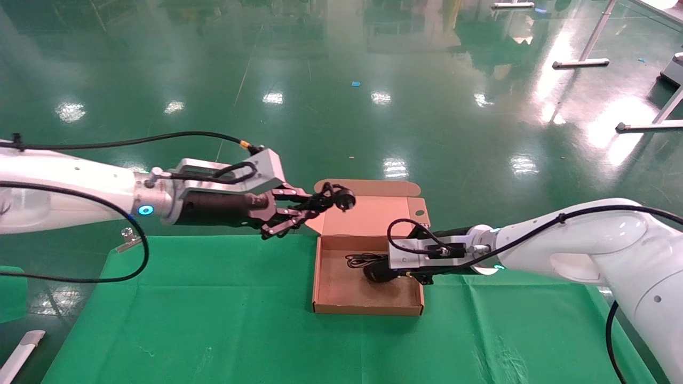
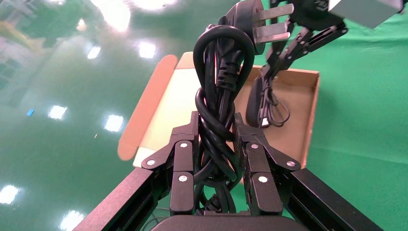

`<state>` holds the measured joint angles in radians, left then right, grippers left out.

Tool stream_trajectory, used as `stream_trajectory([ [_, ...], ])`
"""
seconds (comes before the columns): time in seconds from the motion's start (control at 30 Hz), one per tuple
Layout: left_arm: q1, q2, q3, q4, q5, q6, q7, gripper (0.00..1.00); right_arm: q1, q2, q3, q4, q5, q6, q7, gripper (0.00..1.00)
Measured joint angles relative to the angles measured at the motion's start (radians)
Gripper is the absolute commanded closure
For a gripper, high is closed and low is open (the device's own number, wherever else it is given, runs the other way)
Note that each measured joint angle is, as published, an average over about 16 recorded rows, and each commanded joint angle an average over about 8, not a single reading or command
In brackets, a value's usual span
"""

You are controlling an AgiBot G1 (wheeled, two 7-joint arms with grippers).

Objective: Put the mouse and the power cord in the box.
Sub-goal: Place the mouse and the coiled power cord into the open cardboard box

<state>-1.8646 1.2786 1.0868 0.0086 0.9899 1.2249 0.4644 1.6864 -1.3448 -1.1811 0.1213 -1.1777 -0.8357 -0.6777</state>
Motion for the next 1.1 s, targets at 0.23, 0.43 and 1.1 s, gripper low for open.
stream_trajectory([
  [0.23,0.003,0.042,0.022,-0.032,0.031,-0.022,-0.014,1.00,0.003,0.015,0.006,-0.007,0.012,0.011,-0.008,0.00],
  [0.43,0.019,0.071,0.050,-0.100,0.064,-0.066,-0.048,1.00,0.033,0.057,0.017,-0.014,0.028,-0.038,-0.045,0.00],
  [1.1,0.198,0.096,0.247,-0.510,0.172,-0.523,-0.232,1.00,0.222,0.274,0.034,-0.060,0.043,-0.227,-0.176,0.00],
])
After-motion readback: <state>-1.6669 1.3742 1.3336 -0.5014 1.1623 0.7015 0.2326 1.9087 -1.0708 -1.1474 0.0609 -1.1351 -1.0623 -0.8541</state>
